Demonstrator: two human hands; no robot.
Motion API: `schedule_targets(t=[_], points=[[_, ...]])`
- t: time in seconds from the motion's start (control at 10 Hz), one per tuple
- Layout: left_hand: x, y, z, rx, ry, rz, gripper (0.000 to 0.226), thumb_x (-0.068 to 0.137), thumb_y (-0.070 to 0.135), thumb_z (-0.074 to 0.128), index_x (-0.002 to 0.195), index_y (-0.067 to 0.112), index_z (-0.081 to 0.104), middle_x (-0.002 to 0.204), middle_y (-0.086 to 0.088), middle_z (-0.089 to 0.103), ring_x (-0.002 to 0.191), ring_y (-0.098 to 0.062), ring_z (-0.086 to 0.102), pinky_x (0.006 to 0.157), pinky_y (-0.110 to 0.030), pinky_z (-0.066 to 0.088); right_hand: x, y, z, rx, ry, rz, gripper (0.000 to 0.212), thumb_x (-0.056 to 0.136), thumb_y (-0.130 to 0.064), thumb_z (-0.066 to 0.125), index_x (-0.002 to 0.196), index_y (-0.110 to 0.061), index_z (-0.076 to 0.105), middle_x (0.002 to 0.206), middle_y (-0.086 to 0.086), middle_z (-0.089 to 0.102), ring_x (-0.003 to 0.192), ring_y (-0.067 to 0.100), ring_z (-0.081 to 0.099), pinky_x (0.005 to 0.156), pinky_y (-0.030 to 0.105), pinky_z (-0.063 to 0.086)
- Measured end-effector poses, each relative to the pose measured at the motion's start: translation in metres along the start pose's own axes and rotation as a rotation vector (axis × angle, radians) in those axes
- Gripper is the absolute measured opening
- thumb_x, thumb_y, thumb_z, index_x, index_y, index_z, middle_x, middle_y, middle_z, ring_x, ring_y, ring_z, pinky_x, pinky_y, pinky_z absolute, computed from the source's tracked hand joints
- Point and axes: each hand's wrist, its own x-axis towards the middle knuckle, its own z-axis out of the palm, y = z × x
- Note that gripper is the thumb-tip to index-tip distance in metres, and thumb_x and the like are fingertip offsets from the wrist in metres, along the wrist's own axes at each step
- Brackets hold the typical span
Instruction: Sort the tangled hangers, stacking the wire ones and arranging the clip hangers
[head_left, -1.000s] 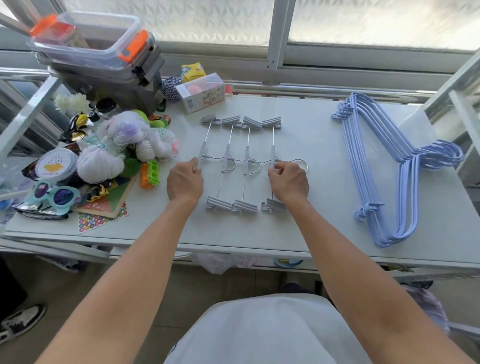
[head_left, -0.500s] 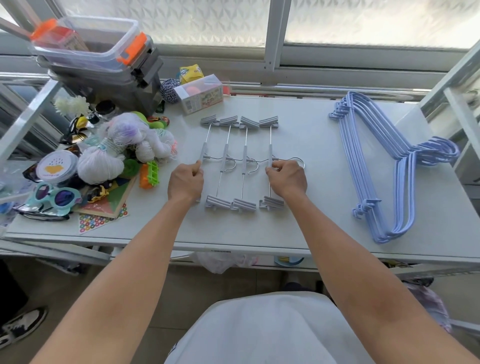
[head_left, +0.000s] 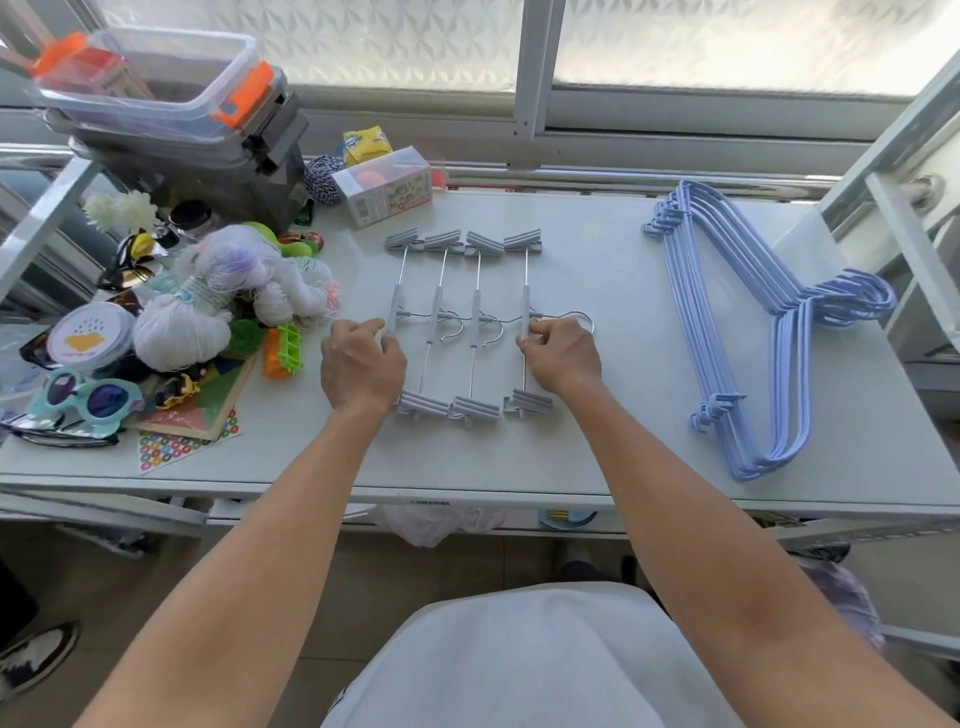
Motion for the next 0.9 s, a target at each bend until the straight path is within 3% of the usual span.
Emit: schedule_targets(t=[0.1,0.2,0.3,0.4,0.5,0.6,0.8,0.9], points=[[-0.016,0.025,0.004,0.126,0.063,0.262,0.031,0.088,0.03,0.05,0.106,0.014,0.07,0.11,-0.009,0.063,0.101,-0.033,0.056,0.081,-0.04,0.044,-0.004,0.002,0.0,0.021,0.049,0.002,0.03,0.086,-0.038,0.065,0.075,-0.01,0.072,0.068,0.006,0.067,0.074,0.024,0.065,0.065,0.029,0.05],[-0.036,0.047,0.02,0.162,-0.122,0.513,0.042,0.089,0.043,0.048,0.118,0.018,0.065,0.122,-0.006,0.062,0.115,-0.03,0.055,0.087,-0.042,0.045,-0.005,0.002,-0.001,0.029,0.045,-0.005,0.03,0.085,-0.038,0.067,0.073,-0.011,0.072,0.065,0.004,0.066,0.069,0.02,0.064,0.064,0.03,0.051],[-0.05,0.053,0.036,0.324,-0.21,0.565,0.045,0.096,0.048,0.039,0.131,0.025,0.053,0.144,-0.003,0.047,0.133,-0.022,0.04,0.098,-0.043,0.036,-0.005,0.003,-0.005,0.001,0.02,-0.043,0.027,0.084,-0.037,0.068,0.07,-0.014,0.069,0.066,-0.001,0.064,0.072,0.018,0.062,0.066,0.027,0.049],[-0.053,0.052,0.042,0.365,-0.196,0.559,0.042,0.098,0.045,0.035,0.128,0.024,0.054,0.149,-0.003,0.041,0.133,-0.02,0.039,0.097,-0.042,0.035,-0.007,0.006,-0.009,-0.004,0.002,-0.068,0.016,0.083,-0.038,0.068,0.087,-0.023,0.074,0.075,-0.006,0.065,0.079,0.014,0.06,0.072,0.025,0.047],[-0.053,0.051,0.044,0.342,-0.163,0.572,0.043,0.097,0.043,0.03,0.122,0.021,0.057,0.144,-0.004,0.048,0.129,-0.022,0.045,0.093,-0.041,0.039,-0.01,0.009,-0.01,-0.013,0.002,-0.092,0.025,0.084,-0.039,0.067,0.099,-0.021,0.074,0.08,-0.005,0.068,0.086,0.015,0.062,0.077,0.026,0.047],[-0.054,0.053,0.037,0.298,-0.16,0.569,0.051,0.095,0.044,0.023,0.119,0.017,0.059,0.138,-0.006,0.053,0.125,-0.025,0.049,0.09,-0.042,0.042,-0.014,0.008,-0.012,0.012,0.051,-0.142,0.029,0.085,-0.038,0.068,0.104,-0.017,0.073,0.074,-0.009,0.059,0.088,0.017,0.063,0.079,0.027,0.048],[-0.065,0.069,0.021,0.062,-0.132,0.535,0.041,0.094,0.035,0.034,0.106,0.011,0.065,0.113,-0.004,0.065,0.104,-0.03,0.058,0.081,-0.04,0.046,-0.036,0.022,-0.03,0.099,0.253,-0.184,0.015,0.086,-0.029,0.065,0.084,-0.015,0.07,0.071,-0.004,0.062,0.068,0.018,0.059,0.07,0.03,0.05],[-0.07,0.076,0.019,-0.066,-0.103,0.518,0.03,0.094,0.028,0.04,0.094,0.01,0.064,0.101,-0.003,0.066,0.094,-0.029,0.058,0.076,-0.038,0.048,-0.046,0.035,-0.042,0.141,0.295,-0.142,0.018,0.088,-0.027,0.063,0.088,-0.012,0.072,0.077,0.002,0.067,0.074,0.02,0.061,0.071,0.028,0.047]])
